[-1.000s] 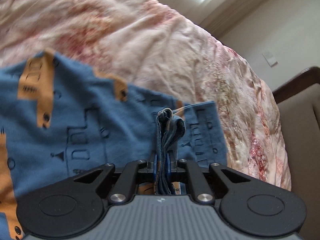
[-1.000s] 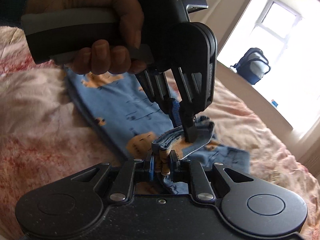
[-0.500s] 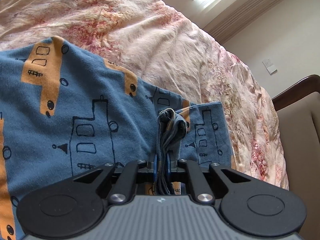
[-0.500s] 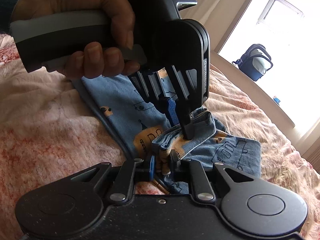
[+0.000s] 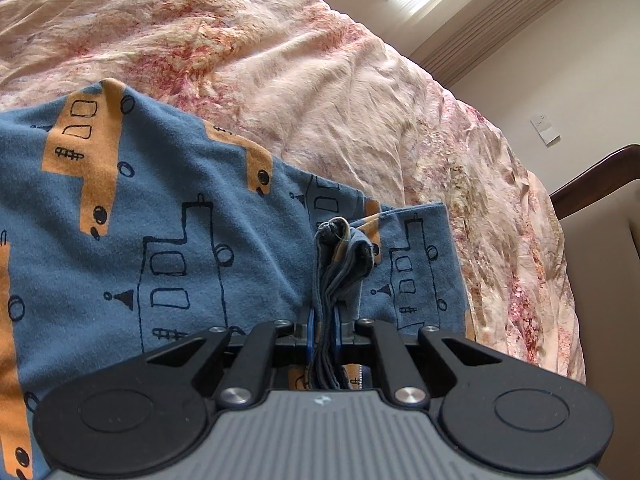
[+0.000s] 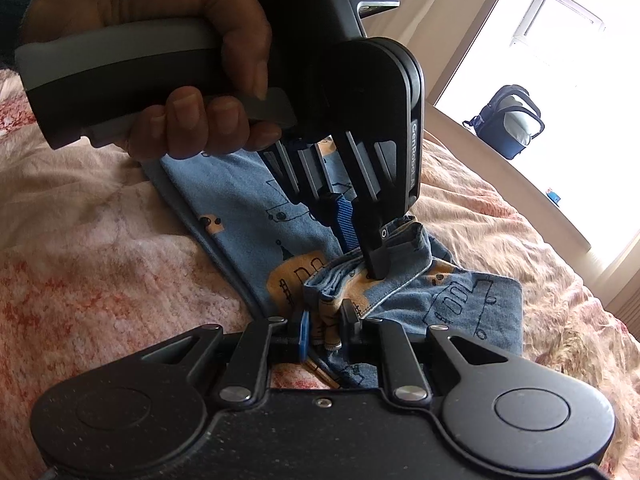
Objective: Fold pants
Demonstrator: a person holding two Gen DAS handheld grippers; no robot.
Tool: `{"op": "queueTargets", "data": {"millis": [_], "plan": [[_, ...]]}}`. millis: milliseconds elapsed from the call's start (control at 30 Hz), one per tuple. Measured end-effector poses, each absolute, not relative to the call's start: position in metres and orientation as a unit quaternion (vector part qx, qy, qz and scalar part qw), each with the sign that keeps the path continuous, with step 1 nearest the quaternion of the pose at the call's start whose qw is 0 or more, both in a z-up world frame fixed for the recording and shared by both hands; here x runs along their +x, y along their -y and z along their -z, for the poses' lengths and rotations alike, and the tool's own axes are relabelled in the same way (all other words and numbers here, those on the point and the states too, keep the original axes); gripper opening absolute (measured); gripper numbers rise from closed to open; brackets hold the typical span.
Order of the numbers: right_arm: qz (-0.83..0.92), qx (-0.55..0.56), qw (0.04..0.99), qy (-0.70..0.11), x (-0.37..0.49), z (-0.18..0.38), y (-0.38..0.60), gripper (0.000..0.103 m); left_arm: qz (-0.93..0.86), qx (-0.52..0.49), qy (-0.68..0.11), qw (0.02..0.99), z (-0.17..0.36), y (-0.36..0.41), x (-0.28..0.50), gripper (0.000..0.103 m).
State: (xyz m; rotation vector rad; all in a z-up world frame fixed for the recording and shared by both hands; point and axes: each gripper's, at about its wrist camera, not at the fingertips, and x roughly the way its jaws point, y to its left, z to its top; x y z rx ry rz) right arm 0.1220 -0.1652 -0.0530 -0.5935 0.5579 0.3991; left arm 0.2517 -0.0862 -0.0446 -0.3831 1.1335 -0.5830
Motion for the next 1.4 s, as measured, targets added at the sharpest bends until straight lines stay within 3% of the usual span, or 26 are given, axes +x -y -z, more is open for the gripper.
{"op": "queueTargets", "data": {"millis": [400, 767, 1400], "plan": [[-0.186, -0.263, 0.912, -0.254, 0.122, 0.038, 0.168, 0.017, 0.285, -0.186, -0.512, 0.789, 0.02, 0.078, 0.251, 0.009], [-0.246, -0.252, 0.908, -0.229, 0.118, 0.003, 0.131, 0.017, 0.27, -0.18, -0.489, 0.81, -0.016, 0.01, 0.241, 0.009], [-0.333, -0.281, 0.859, -0.269, 0.128, 0.042, 0.056, 0.018, 0.21, -0.229, -0.508, 0.803, 0.044, -0.072, 0.234, 0.012]]}}
